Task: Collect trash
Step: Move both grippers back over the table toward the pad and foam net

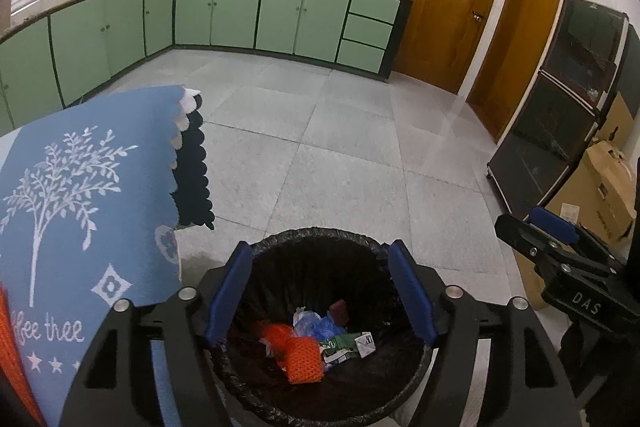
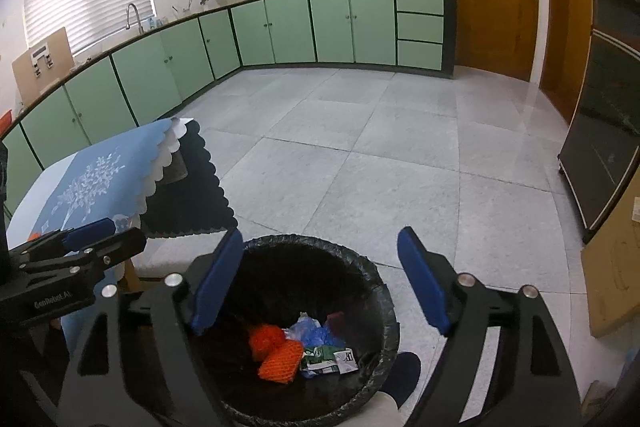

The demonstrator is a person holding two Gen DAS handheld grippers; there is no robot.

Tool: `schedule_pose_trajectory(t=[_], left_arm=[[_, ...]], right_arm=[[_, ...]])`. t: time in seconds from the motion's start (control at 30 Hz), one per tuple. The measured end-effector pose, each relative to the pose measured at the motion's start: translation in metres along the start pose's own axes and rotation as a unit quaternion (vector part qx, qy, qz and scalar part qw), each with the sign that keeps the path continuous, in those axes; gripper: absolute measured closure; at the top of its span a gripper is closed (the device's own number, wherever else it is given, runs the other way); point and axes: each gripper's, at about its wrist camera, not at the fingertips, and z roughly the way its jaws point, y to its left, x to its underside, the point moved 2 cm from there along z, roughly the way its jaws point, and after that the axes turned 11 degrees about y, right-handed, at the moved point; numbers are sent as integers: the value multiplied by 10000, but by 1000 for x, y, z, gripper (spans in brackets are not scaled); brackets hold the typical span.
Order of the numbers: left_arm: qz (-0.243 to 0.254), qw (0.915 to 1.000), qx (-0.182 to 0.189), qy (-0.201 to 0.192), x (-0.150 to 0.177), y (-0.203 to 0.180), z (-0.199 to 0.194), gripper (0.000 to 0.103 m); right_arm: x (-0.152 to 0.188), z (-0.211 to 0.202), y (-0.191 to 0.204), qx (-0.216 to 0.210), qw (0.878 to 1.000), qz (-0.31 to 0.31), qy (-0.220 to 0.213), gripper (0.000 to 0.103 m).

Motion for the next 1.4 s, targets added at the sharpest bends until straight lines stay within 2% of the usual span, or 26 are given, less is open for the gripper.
schedule_pose_trajectory(t=[0.17,0.37,0.73,1.07,1.4], left_arm=[[22,9998,-109,-173,2,5,-21,33],[-55,9990,-254,-371,9,22,-56,25],[-397,9956,-560,-643,35,64,-116,19],[-705,9893,-1051,-727,78,114,-161,18],[-1201,9814,-1439,-407,141,166,-176,18]], right_arm=[[-1,-14,5,-53,9999,25,-133,17],[0,-29,16,-208,9995,160,-168,8],[4,-56,66,-413,9985,-167,-325,7],[16,-72,129,-754,9952,-516,-357,7],[36,-72,186,-1115,9894,-905,-233,7]])
